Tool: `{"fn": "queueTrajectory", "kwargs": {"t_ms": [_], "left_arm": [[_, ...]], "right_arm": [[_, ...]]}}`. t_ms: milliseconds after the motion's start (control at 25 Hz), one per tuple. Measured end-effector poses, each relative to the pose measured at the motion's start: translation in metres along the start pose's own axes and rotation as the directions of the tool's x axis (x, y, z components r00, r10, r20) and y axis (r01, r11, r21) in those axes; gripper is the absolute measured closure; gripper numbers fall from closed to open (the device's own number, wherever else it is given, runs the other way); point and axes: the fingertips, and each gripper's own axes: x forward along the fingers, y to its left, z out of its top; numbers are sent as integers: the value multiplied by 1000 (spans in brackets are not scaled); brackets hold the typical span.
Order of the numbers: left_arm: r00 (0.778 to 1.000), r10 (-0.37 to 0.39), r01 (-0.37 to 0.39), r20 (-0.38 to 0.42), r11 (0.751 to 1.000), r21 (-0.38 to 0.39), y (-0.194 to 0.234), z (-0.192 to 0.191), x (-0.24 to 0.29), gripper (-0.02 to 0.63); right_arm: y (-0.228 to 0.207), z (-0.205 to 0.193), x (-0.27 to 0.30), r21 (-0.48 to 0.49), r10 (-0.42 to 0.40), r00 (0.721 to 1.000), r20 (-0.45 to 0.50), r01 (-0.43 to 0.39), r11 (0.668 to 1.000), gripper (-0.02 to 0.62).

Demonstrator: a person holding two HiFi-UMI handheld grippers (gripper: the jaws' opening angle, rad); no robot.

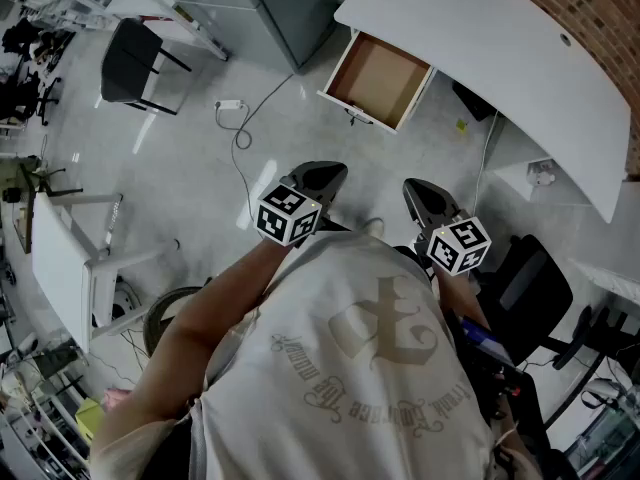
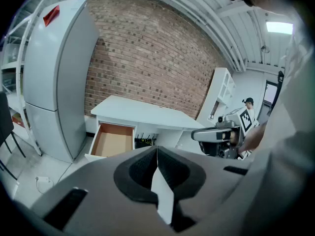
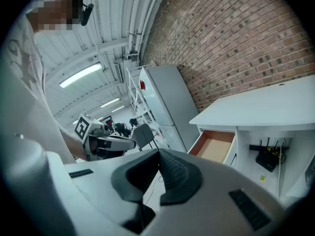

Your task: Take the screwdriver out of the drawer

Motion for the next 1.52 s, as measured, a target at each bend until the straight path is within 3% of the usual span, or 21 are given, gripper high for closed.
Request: {"fn": "queueTrajectory", "kwargs": {"t_ms": [600,1160,1520], "left_arm": [[999,29,-29,16,999,-17,-13,-14,-14,583],[999,38,-38,3,999,-14,-14,-19,-19,583],[997,66,-68,-44,996,-52,3,-31,-32,583]], "right_arm": [[16,-19,0,-47,40,998,-57,-43,998,572],[13,-29,-1,-8,12,998,-69,-12,1000,572],[12,-30,20,20,22,996,-88,-21,1000,572]]}}
